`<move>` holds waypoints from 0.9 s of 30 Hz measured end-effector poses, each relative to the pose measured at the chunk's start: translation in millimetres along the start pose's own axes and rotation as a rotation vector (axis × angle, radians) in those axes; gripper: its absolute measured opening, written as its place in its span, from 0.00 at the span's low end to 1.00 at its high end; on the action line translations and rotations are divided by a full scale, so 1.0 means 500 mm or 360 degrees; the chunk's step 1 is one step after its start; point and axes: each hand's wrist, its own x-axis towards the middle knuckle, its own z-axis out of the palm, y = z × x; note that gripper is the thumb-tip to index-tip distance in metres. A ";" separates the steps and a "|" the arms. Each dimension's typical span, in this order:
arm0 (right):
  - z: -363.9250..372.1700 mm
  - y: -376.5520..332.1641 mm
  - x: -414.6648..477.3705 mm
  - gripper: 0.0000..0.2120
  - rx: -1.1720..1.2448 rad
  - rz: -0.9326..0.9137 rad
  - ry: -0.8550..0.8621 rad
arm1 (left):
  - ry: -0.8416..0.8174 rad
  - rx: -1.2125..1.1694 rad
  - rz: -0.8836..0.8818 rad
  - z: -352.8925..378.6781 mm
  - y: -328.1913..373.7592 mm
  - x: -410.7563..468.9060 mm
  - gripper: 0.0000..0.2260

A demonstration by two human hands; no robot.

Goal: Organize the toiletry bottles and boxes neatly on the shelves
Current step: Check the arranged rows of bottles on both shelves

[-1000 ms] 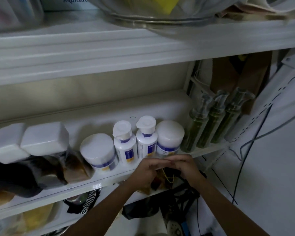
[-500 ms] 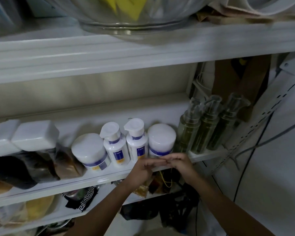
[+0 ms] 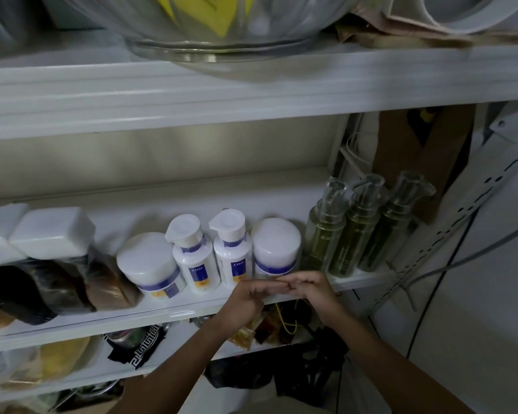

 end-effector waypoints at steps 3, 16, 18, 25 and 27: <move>-0.025 0.002 -0.008 0.16 0.0022 0.0029 0.0023 | -0.0054 0.0043 -0.0039 0.019 0.004 0.010 0.26; -0.092 -0.002 -0.001 0.18 -0.0050 -0.0002 0.0066 | -0.0107 0.0119 -0.0068 0.063 0.005 0.065 0.29; -0.093 0.000 0.005 0.17 -0.0061 -0.0006 0.0066 | -0.0100 0.0107 -0.0067 0.064 0.003 0.066 0.31; -0.102 -0.006 0.016 0.16 -0.0069 0.0021 0.0059 | -0.0020 0.0126 -0.0096 0.075 -0.012 0.072 0.30; -0.109 0.001 0.014 0.17 -0.0092 0.0006 0.0049 | -0.0022 0.0107 -0.0109 0.082 -0.016 0.074 0.29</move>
